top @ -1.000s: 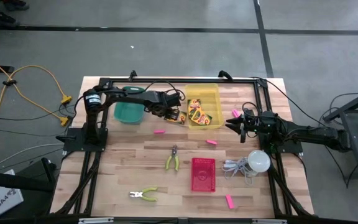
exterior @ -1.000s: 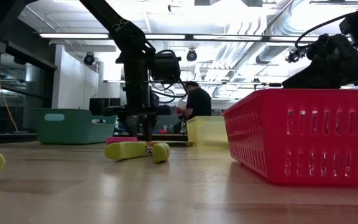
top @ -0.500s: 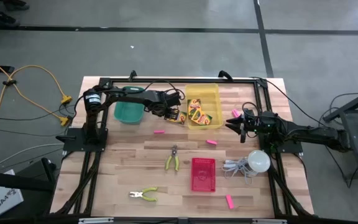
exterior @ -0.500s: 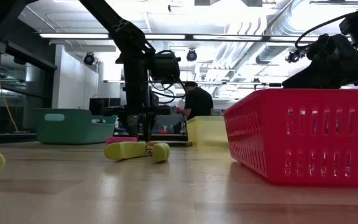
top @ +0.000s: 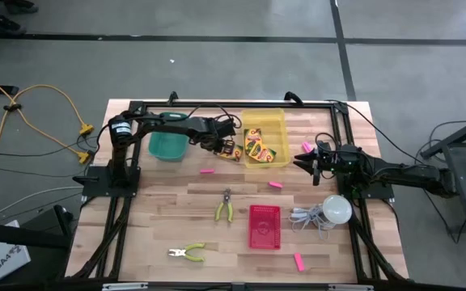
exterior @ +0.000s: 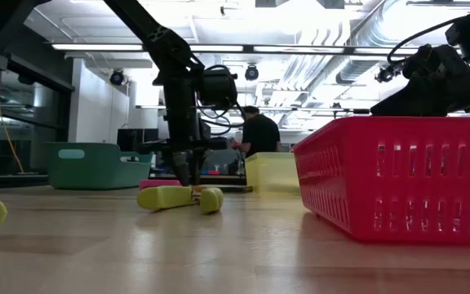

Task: Pick & Place School Supplies
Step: Put the crayon box into the yellow bin

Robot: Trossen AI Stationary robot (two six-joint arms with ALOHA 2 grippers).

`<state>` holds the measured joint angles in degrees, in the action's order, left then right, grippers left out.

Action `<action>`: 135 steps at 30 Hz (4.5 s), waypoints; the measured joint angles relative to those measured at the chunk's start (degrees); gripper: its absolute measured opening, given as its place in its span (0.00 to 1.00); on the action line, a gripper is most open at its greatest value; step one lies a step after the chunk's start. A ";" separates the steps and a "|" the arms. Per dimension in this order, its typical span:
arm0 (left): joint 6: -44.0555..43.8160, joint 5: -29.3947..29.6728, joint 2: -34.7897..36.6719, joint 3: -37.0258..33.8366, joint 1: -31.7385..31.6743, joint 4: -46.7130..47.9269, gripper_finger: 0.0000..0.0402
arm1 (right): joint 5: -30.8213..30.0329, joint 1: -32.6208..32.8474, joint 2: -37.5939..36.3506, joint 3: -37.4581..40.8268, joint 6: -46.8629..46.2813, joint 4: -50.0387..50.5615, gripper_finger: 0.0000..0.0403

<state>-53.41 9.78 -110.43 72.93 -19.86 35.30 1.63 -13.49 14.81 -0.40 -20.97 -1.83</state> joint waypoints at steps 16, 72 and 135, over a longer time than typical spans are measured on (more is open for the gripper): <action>0.04 -1.94 0.15 -4.07 -0.11 -4.84 0.21 | 0.00 0.00 0.00 0.00 0.00 0.00 0.27; 2.84 -14.09 0.52 -16.15 -4.81 -24.19 0.07 | 0.00 -0.01 0.00 0.00 0.00 -0.02 0.27; 8.76 -19.47 0.61 -20.61 -4.70 -32.65 0.14 | 0.00 0.00 -0.01 0.00 0.00 -0.03 0.27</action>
<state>-44.64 -9.69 -109.82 52.31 -24.56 2.65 1.63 -13.49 14.80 -0.40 -20.97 -1.86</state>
